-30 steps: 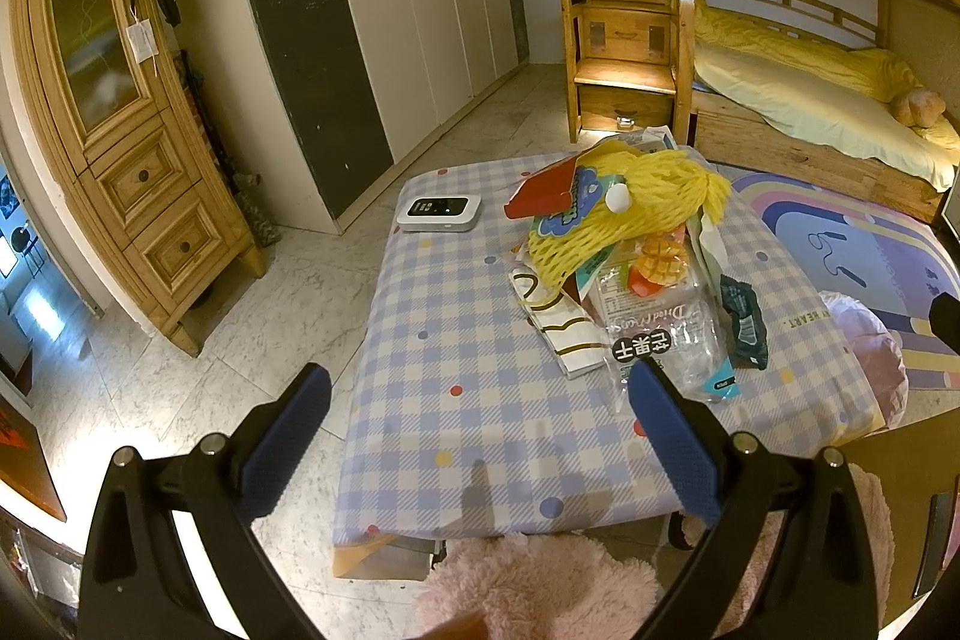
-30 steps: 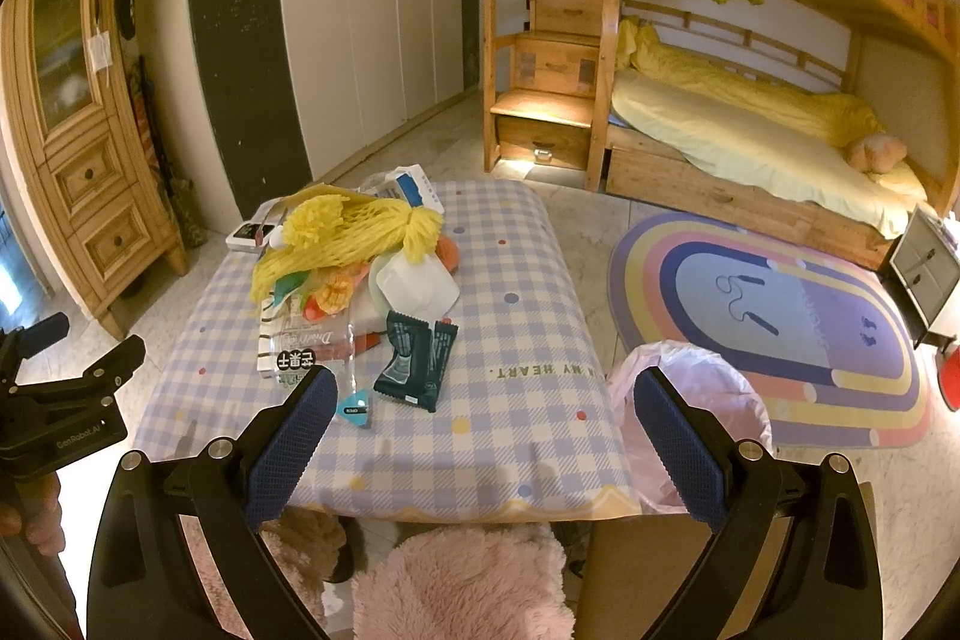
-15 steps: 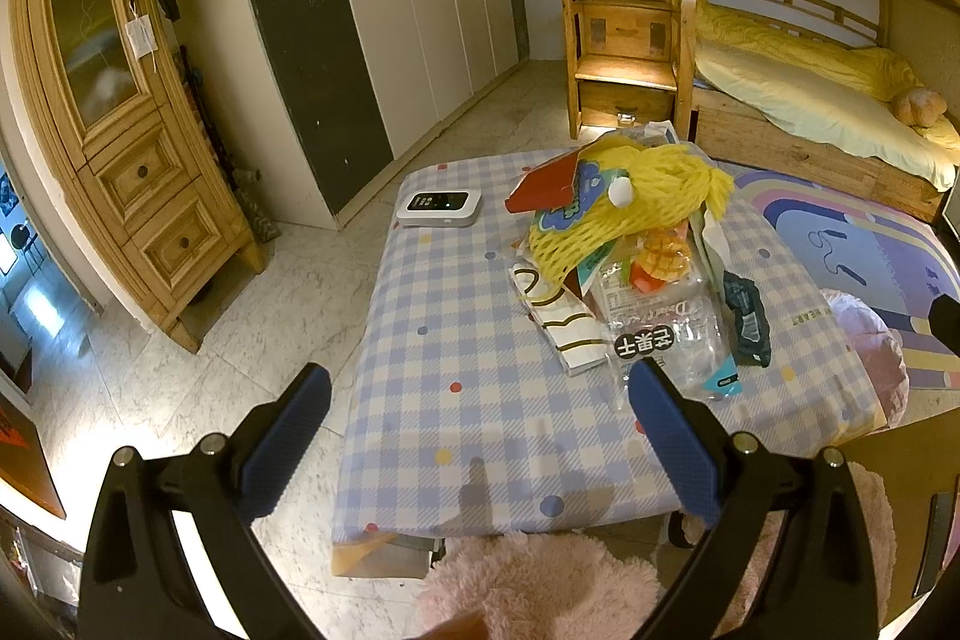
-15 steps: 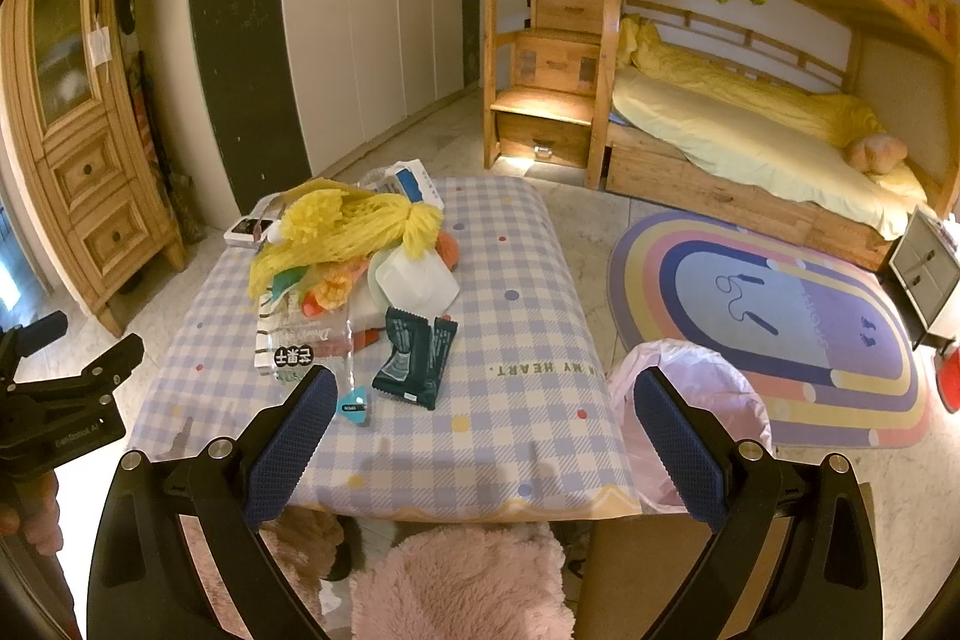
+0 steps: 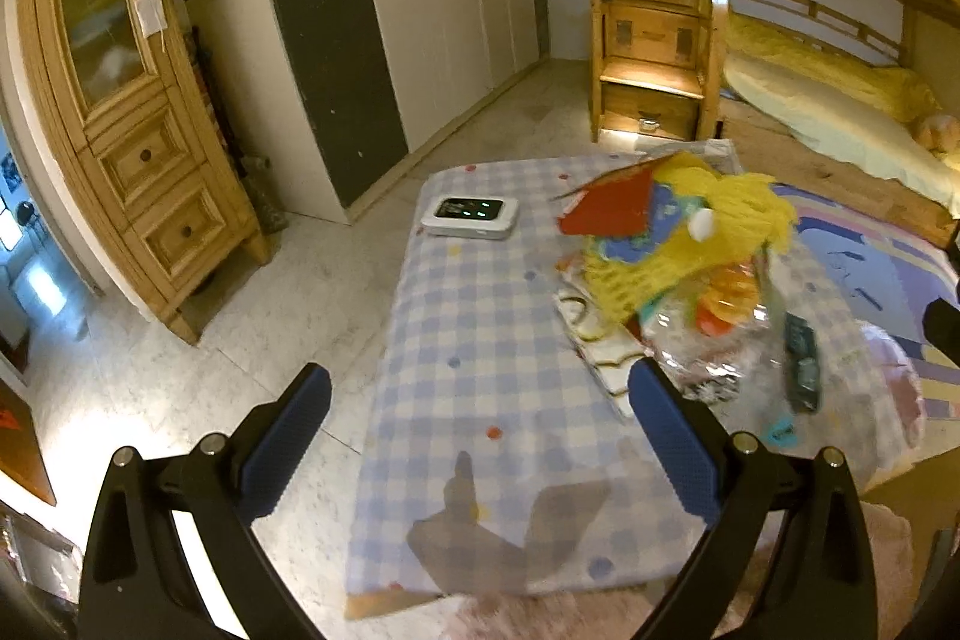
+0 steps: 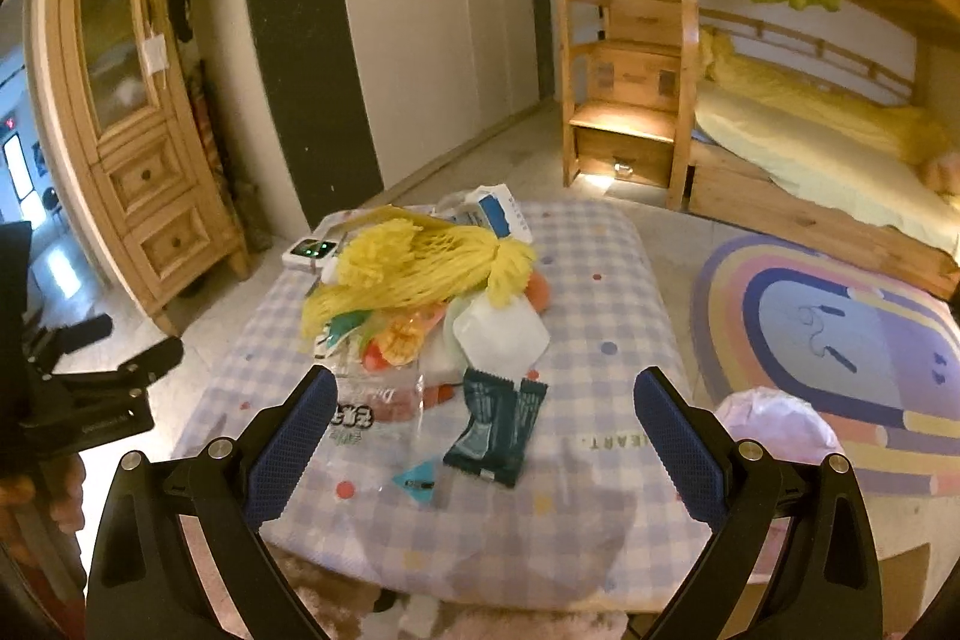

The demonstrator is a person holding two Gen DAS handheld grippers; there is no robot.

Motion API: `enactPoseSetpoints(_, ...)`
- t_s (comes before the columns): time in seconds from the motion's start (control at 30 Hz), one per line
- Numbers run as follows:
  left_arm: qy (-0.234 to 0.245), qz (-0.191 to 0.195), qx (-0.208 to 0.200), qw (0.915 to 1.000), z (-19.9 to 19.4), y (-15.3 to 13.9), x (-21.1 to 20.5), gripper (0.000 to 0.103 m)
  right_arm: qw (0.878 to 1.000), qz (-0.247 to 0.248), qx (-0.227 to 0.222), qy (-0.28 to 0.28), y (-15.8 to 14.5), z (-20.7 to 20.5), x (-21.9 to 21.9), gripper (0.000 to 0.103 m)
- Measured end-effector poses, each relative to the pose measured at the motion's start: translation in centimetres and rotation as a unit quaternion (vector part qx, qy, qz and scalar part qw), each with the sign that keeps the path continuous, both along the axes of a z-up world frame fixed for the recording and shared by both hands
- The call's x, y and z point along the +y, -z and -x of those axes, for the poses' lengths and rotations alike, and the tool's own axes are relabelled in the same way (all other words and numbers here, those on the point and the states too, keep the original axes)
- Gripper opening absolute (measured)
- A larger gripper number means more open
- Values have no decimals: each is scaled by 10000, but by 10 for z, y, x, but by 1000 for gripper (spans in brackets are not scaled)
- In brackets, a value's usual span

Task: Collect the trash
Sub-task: 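Reach the right gripper to the white-and-blue milk carton on the pile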

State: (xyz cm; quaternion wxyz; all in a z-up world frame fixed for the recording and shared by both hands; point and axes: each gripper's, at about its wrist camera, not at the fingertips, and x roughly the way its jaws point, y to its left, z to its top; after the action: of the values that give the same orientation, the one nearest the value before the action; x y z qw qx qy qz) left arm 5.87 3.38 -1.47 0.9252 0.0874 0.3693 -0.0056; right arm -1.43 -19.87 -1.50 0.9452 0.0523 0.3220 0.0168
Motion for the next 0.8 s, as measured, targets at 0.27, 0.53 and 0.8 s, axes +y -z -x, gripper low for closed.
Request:
enactPoseSetpoints(0.27, 510, 424, 217, 9976, -39, 13, -8, 96, 9994, 325, 135, 23, 5, -30, 0, 97)
enactPoseSetpoints(0.53, 1084, 361, -315, 9929, -79, -11, -44, 87, 9989, 451, -88, -86, -17, -61, -12, 59)
enactPoseSetpoints(0.8, 1865, 3, -62, 9824, -121, 10, -85, 63, 9993, 316, 26, -200, -9, -80, -26, 58)
